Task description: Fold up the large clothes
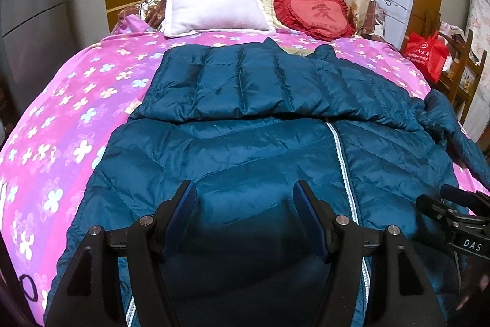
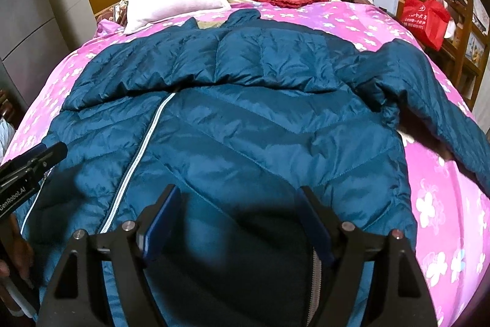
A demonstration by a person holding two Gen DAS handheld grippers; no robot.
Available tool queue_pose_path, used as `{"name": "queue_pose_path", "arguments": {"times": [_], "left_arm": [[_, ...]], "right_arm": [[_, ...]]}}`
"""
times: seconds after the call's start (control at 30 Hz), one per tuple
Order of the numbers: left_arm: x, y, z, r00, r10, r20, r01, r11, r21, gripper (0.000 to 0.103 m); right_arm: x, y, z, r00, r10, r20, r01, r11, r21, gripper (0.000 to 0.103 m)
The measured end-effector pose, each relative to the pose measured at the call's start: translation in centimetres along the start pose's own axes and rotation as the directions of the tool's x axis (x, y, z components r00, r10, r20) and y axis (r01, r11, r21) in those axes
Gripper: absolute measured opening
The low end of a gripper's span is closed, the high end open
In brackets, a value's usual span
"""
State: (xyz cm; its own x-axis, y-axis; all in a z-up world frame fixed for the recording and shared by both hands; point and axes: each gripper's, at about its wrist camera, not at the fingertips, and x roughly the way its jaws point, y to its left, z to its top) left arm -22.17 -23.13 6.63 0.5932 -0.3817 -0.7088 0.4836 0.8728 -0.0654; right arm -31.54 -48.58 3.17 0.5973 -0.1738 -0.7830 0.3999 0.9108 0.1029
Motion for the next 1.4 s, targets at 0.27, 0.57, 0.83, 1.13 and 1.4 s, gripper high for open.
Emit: {"name": "queue_pose_path", "arguments": {"times": [0.27, 0.57, 0.83, 1.13, 1.4], "left_arm": [[-0.4, -0.8, 0.7, 0.999, -0.033, 0.012, 0.033, 0.999, -0.008, 0.047], [-0.9, -0.7, 2.1, 0.995, -0.078, 0.068, 0.08, 0.997, -0.019, 0.047], [-0.1, 0.1, 2.0, 0.996, -0.068, 0.062, 0.071, 0.996, -0.049, 0.047], [0.6, 0.3, 2.0, 0.996, -0.077, 0.052, 0.08, 0.994, -0.068, 0.047], [1.0, 0.4, 2.1, 0.996, -0.084, 0.04, 0.087, 0.993, -0.082, 0.047]], "right_arm": [[-0.3, -1.1, 0.0, 1.0, -0.02, 0.011, 0.019, 1.0, 0.011, 0.081], [-1.0, -3.4, 1.0, 0.997, -0.067, 0.046, 0.066, 0.997, 0.026, 0.081], [-1.4, -7.0, 2.4, 0.99, -0.126, 0.068, 0.123, 0.991, 0.046, 0.082], [-1.5, -11.5, 3.7, 0.98, -0.185, 0.072, 0.179, 0.98, 0.087, 0.082], [-3.2, -17.7, 5.2, 0.965, -0.242, 0.101, 0.219, 0.956, 0.193, 0.082]]}}
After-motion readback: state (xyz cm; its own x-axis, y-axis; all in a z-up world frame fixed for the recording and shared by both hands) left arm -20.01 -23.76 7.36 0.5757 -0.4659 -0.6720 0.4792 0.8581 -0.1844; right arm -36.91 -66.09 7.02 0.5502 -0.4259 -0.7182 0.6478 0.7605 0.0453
